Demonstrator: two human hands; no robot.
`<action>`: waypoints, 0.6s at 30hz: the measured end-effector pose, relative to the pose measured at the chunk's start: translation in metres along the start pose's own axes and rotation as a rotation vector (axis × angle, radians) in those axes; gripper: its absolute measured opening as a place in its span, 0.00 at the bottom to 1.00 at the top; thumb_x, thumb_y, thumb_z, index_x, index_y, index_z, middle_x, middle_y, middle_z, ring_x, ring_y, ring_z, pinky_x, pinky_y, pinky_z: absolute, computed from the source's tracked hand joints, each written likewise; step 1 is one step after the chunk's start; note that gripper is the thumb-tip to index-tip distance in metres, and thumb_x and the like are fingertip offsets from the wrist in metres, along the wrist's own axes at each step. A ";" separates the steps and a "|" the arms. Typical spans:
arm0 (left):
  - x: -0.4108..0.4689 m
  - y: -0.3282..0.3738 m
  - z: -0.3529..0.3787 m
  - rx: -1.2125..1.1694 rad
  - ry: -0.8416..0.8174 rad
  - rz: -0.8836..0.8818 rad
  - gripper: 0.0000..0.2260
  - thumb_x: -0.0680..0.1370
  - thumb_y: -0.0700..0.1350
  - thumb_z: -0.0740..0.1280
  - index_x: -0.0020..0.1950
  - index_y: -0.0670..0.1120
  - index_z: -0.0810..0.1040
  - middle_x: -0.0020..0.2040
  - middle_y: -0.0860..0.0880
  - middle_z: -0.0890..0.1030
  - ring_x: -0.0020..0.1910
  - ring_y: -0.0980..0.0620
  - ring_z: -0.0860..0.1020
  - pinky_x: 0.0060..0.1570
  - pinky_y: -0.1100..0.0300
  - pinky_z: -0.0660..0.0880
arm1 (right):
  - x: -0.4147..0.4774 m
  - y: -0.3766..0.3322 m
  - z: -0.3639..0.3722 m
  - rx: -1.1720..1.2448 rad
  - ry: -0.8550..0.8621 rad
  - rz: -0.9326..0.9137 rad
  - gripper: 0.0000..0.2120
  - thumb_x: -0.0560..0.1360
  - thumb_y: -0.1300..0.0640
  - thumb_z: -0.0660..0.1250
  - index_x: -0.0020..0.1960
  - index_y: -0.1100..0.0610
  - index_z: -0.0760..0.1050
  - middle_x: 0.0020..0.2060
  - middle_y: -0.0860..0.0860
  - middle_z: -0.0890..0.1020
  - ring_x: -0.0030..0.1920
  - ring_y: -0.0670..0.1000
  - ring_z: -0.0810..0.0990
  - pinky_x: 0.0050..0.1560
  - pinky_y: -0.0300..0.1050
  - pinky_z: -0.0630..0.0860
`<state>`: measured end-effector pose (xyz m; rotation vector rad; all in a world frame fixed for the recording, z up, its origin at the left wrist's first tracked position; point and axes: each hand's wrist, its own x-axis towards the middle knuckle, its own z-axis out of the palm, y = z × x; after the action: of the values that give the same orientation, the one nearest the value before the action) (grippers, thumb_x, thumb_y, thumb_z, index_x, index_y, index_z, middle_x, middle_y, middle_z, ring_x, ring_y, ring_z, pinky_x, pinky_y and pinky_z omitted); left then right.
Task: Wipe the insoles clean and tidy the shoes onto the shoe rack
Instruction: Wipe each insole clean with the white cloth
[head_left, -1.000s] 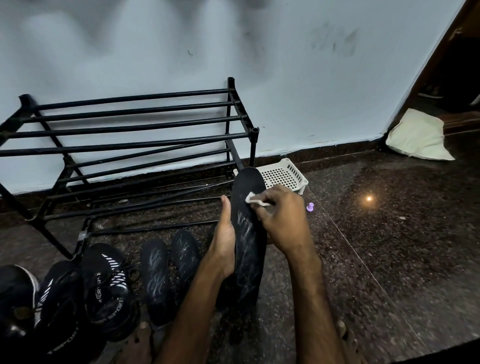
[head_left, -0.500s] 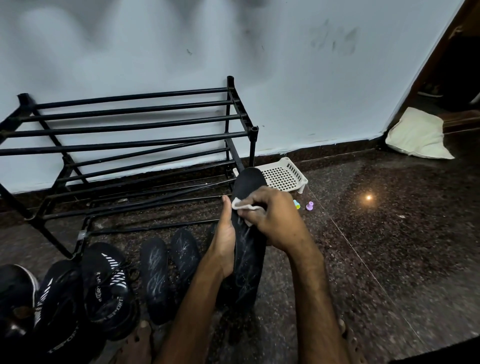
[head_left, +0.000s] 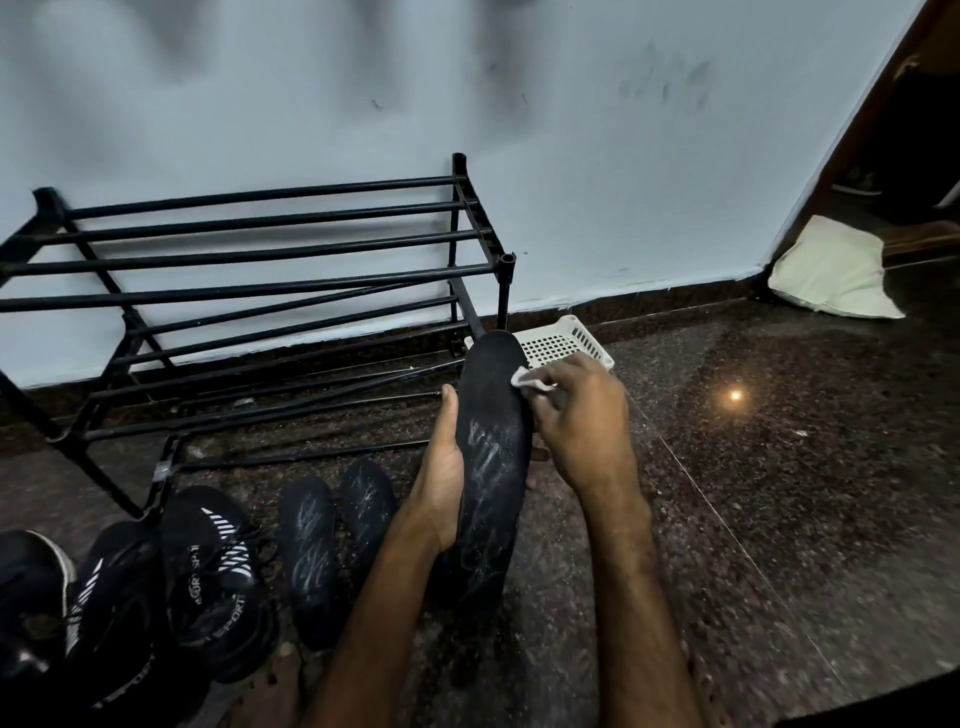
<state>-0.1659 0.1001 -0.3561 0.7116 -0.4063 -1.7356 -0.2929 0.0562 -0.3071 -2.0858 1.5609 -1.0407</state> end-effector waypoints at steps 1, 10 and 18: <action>0.000 0.000 0.001 0.000 -0.003 0.002 0.35 0.79 0.69 0.52 0.70 0.42 0.74 0.58 0.41 0.81 0.51 0.45 0.81 0.45 0.52 0.80 | 0.000 -0.004 0.002 0.036 -0.006 -0.030 0.09 0.72 0.63 0.74 0.52 0.57 0.83 0.49 0.51 0.79 0.51 0.50 0.79 0.57 0.49 0.79; -0.004 0.001 0.006 0.169 -0.032 -0.004 0.34 0.80 0.66 0.49 0.69 0.42 0.75 0.53 0.40 0.82 0.43 0.46 0.82 0.39 0.52 0.80 | -0.001 -0.001 -0.005 0.028 0.054 -0.019 0.08 0.72 0.63 0.74 0.51 0.57 0.83 0.48 0.49 0.80 0.48 0.47 0.79 0.54 0.42 0.79; -0.006 0.003 0.006 0.145 -0.016 -0.024 0.34 0.80 0.67 0.49 0.66 0.40 0.77 0.57 0.37 0.80 0.46 0.44 0.80 0.41 0.50 0.80 | -0.001 0.008 -0.008 0.027 -0.051 -0.004 0.08 0.71 0.61 0.75 0.49 0.53 0.84 0.47 0.47 0.81 0.47 0.47 0.79 0.57 0.48 0.79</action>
<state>-0.1666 0.1042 -0.3485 0.8092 -0.5411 -1.7480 -0.3041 0.0559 -0.3074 -2.0813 1.5110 -0.9968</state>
